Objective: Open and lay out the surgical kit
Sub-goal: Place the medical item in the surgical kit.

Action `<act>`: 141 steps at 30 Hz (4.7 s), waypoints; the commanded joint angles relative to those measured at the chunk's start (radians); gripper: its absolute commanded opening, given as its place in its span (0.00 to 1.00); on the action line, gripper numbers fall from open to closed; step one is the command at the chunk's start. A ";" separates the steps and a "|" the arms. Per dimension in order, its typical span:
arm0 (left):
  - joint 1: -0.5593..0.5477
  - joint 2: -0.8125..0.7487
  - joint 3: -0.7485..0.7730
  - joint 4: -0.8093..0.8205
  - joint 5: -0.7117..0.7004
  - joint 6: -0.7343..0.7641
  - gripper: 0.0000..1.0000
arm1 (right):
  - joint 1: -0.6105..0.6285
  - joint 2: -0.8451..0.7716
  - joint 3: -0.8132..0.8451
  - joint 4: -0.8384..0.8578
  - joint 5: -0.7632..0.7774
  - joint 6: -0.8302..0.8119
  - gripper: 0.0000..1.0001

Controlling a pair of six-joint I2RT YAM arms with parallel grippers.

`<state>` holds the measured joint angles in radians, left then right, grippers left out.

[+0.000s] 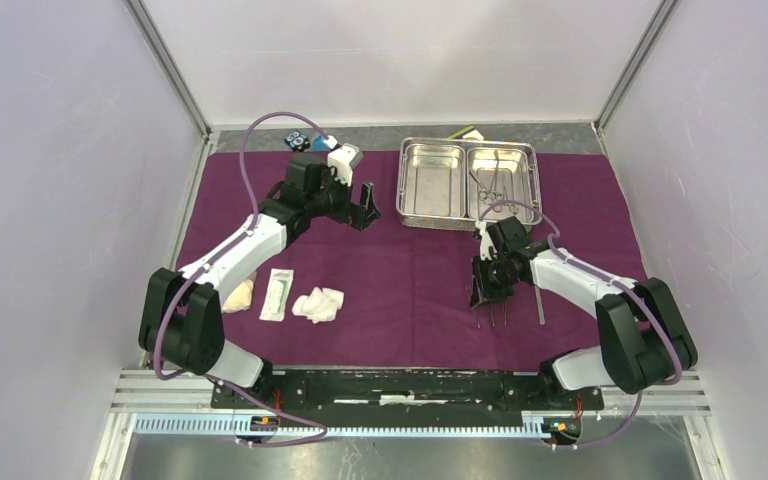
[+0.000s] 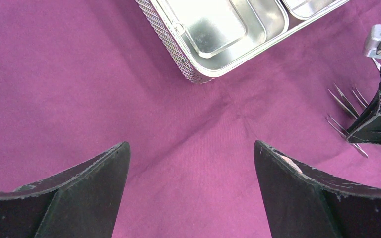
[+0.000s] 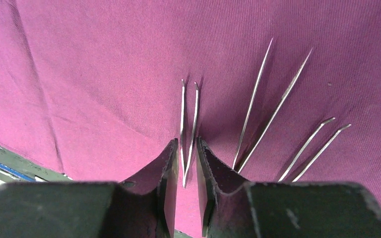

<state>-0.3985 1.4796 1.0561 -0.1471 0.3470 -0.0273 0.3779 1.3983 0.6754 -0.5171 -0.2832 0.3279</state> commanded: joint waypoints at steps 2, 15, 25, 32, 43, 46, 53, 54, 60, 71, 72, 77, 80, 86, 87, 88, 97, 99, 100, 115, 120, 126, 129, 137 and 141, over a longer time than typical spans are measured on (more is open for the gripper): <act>0.005 0.000 -0.004 0.036 -0.001 -0.023 1.00 | 0.006 -0.025 0.051 0.011 0.012 -0.008 0.25; 0.004 -0.003 -0.010 0.040 0.007 -0.026 1.00 | 0.006 -0.009 0.066 0.011 0.044 -0.021 0.25; 0.005 -0.005 -0.011 0.041 0.010 -0.029 1.00 | 0.005 -0.010 0.066 0.012 0.057 -0.027 0.25; 0.005 -0.006 -0.013 0.041 0.014 -0.031 1.00 | 0.004 -0.010 0.070 0.012 0.068 -0.031 0.24; 0.005 -0.007 -0.016 0.044 0.016 -0.029 1.00 | 0.006 -0.002 0.116 0.020 0.088 -0.074 0.21; 0.005 -0.007 -0.017 0.046 0.018 -0.029 1.00 | 0.006 -0.006 0.134 0.036 0.086 -0.098 0.21; 0.006 -0.002 -0.016 0.048 0.026 -0.034 1.00 | 0.006 0.007 0.121 0.073 0.055 -0.110 0.20; 0.005 -0.005 -0.016 0.049 0.026 -0.034 1.00 | 0.007 0.011 0.119 0.075 0.052 -0.110 0.20; 0.006 -0.008 -0.017 0.050 0.024 -0.034 1.00 | 0.011 0.031 0.118 0.083 0.036 -0.125 0.20; 0.005 -0.003 -0.018 0.051 0.026 -0.033 1.00 | 0.017 0.058 0.112 0.093 0.028 -0.123 0.20; 0.005 -0.003 -0.018 0.051 0.026 -0.033 1.00 | 0.019 0.061 0.112 0.095 0.026 -0.124 0.20; 0.004 -0.005 -0.019 0.052 0.026 -0.033 1.00 | 0.019 0.074 0.113 0.098 0.023 -0.122 0.20; 0.005 -0.005 -0.020 0.053 0.026 -0.031 1.00 | 0.020 0.080 0.115 0.098 0.021 -0.122 0.20; 0.005 -0.001 -0.021 0.054 0.027 -0.032 1.00 | 0.023 0.088 0.106 0.103 0.019 -0.119 0.20; 0.005 -0.001 -0.021 0.054 0.029 -0.033 1.00 | 0.024 0.089 0.107 0.103 0.018 -0.119 0.20; 0.004 -0.001 -0.021 0.054 0.028 -0.033 1.00 | 0.024 0.091 0.107 0.103 0.022 -0.120 0.20; 0.005 -0.003 -0.025 0.055 0.027 -0.031 1.00 | 0.025 0.098 0.107 0.103 0.026 -0.120 0.19; 0.004 -0.002 -0.025 0.056 0.027 -0.031 1.00 | 0.025 0.099 0.105 0.103 0.029 -0.120 0.20; 0.005 -0.003 -0.025 0.055 0.029 -0.031 1.00 | 0.025 0.097 0.104 0.103 0.032 -0.120 0.20; 0.004 -0.006 -0.031 0.060 0.030 -0.032 1.00 | 0.027 0.109 0.099 0.104 0.047 -0.123 0.19; 0.005 -0.010 -0.031 0.061 0.030 -0.033 1.00 | 0.025 0.107 0.103 0.101 0.054 -0.127 0.19; 0.005 -0.007 -0.030 0.060 0.030 -0.034 1.00 | 0.025 0.101 0.102 0.097 0.066 -0.127 0.19; 0.005 -0.005 -0.028 0.059 0.032 -0.034 1.00 | 0.026 0.098 0.101 0.095 0.065 -0.127 0.19; 0.004 -0.005 -0.028 0.060 0.033 -0.034 1.00 | 0.025 0.096 0.108 0.104 0.046 -0.126 0.19; 0.004 -0.006 -0.030 0.060 0.033 -0.033 1.00 | 0.025 0.088 0.122 0.107 0.037 -0.131 0.20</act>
<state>-0.3985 1.4796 1.0271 -0.1249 0.3511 -0.0280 0.3992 1.5047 0.7750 -0.4301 -0.2340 0.2108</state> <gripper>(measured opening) 0.995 0.194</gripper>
